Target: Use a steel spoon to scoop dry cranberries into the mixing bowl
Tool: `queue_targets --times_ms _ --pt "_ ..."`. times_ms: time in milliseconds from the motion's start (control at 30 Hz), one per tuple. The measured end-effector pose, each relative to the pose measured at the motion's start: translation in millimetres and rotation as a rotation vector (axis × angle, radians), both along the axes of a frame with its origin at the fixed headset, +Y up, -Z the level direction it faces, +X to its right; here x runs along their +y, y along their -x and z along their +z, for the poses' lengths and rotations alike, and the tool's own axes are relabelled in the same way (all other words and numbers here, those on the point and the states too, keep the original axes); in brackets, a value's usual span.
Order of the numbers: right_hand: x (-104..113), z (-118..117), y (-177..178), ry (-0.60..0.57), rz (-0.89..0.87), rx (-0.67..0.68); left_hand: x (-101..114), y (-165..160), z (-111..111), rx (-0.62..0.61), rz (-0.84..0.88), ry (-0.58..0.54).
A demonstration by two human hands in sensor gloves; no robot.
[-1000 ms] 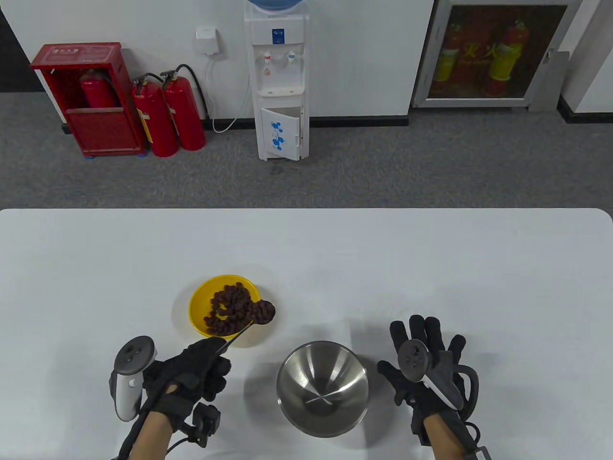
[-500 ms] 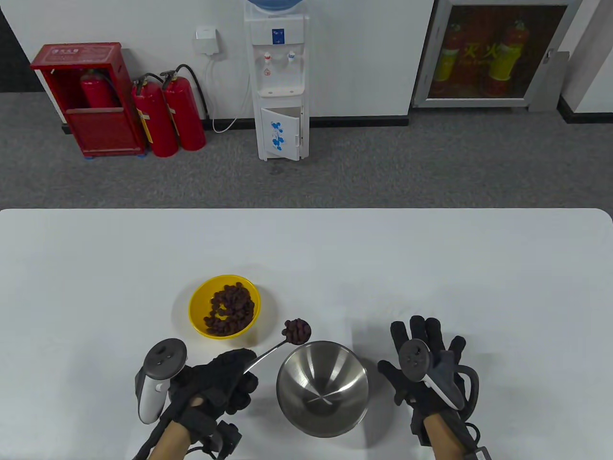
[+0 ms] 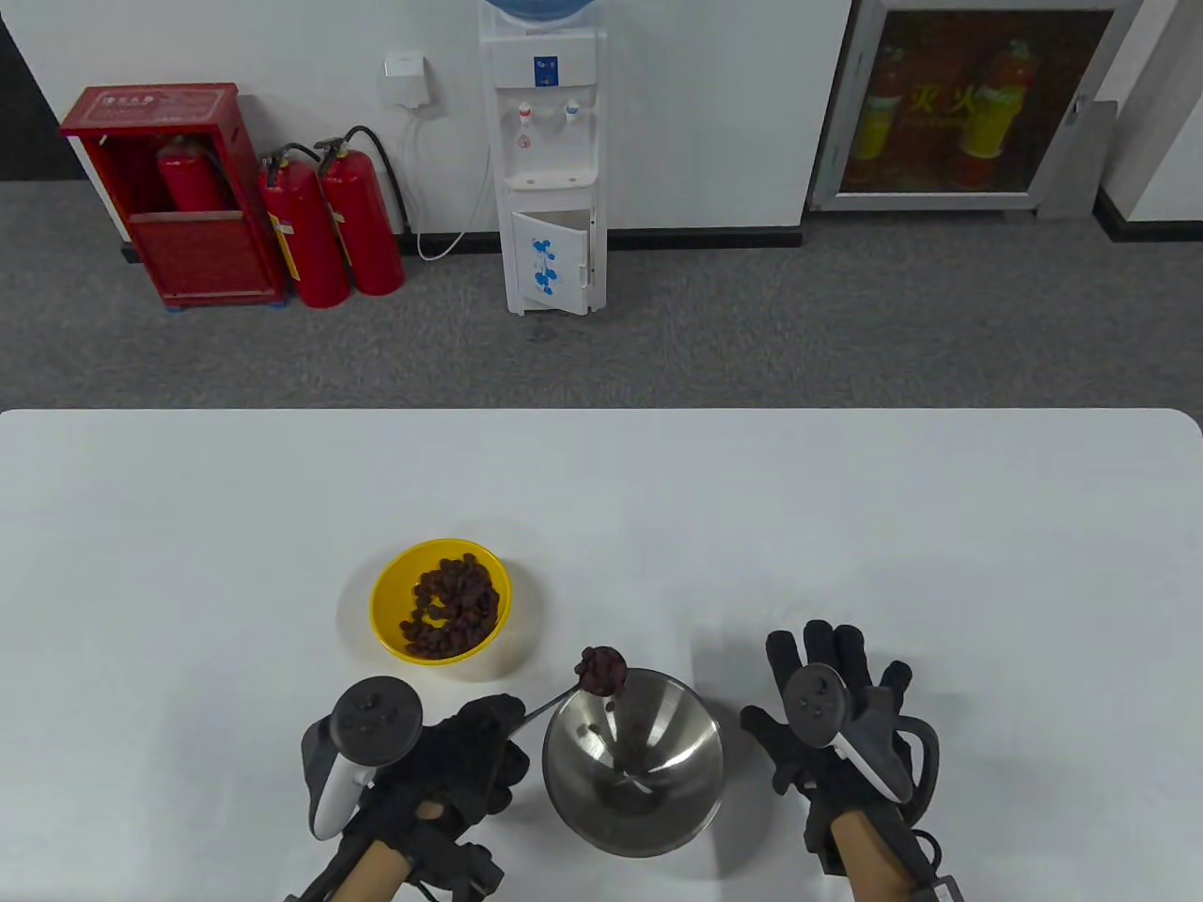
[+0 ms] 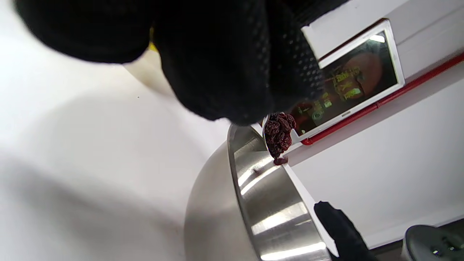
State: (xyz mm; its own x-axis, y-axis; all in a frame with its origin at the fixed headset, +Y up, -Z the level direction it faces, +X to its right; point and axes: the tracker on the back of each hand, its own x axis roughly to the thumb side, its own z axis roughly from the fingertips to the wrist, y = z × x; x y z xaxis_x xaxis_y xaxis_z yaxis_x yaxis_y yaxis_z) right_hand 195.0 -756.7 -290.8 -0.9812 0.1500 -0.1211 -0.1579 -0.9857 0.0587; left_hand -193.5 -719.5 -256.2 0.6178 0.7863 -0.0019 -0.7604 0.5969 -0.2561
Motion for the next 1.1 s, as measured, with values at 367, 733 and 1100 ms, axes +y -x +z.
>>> queue_targets --times_ms 367,733,1100 --pt "-1 0 0 0.006 -0.005 0.000 11 -14 8 -0.035 -0.197 -0.200" --pt "-1 0 0 0.008 -0.007 0.000 18 -15 11 -0.010 -0.331 -0.388" --pt "1 0 -4 0.001 -0.044 -0.010 25 17 -16 0.119 -0.210 -0.341"
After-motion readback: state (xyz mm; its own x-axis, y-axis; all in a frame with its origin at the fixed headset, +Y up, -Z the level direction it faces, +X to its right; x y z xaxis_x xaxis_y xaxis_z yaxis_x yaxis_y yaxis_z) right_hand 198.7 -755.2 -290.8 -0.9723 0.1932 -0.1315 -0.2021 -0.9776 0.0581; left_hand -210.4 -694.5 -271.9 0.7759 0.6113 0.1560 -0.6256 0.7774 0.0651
